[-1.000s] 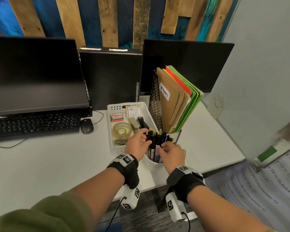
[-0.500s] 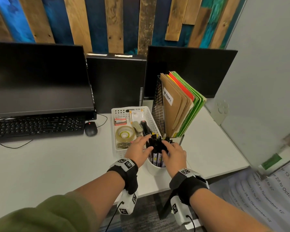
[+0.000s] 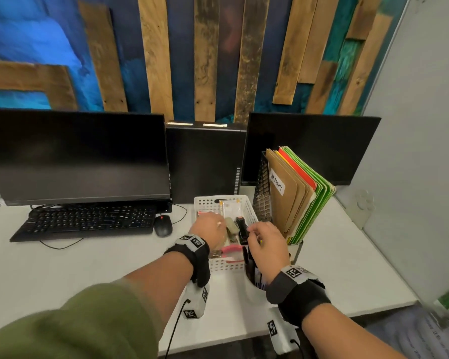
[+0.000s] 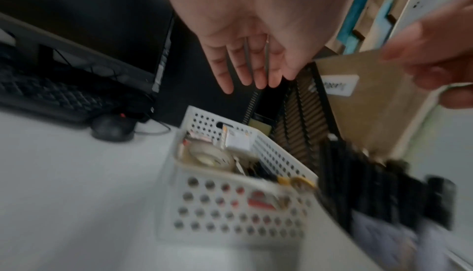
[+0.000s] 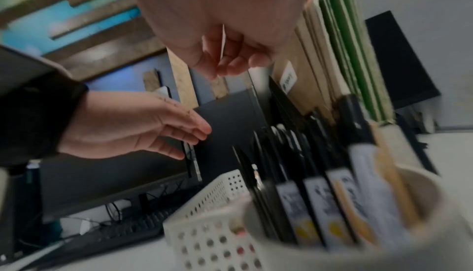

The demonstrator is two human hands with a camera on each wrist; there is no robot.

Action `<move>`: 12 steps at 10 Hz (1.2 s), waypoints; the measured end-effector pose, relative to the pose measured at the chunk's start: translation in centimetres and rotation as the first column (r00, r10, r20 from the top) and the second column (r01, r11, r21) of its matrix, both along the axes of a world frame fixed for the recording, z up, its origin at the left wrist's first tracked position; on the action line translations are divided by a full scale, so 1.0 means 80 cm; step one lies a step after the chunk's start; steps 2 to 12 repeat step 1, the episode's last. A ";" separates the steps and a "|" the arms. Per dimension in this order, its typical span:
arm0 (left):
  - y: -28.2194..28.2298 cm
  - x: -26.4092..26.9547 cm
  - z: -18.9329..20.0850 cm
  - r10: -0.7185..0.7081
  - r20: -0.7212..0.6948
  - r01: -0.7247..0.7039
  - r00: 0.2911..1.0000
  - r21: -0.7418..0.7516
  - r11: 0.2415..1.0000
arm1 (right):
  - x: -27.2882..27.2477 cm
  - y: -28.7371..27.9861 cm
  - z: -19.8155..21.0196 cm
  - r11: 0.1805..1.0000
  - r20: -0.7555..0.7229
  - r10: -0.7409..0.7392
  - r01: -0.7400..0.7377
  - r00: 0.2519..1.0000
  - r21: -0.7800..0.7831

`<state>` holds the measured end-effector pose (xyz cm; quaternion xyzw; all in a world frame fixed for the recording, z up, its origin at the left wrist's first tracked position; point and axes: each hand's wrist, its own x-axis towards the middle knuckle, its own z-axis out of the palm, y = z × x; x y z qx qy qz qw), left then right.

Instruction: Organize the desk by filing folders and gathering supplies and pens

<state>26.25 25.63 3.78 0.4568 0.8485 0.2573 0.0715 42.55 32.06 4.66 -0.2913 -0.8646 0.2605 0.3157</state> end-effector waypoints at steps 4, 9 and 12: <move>-0.015 -0.047 0.035 0.111 -0.076 -0.114 0.991 -0.044 0.992 | -0.006 -0.010 0.026 1.000 -0.133 0.023 -0.025 0.991 -0.014; -0.015 -0.047 0.035 0.111 -0.076 -0.114 0.991 -0.044 0.992 | -0.006 -0.010 0.026 1.000 -0.133 0.023 -0.025 0.991 -0.014; -0.015 -0.047 0.035 0.111 -0.076 -0.114 0.991 -0.044 0.992 | -0.006 -0.010 0.026 1.000 -0.133 0.023 -0.025 0.991 -0.014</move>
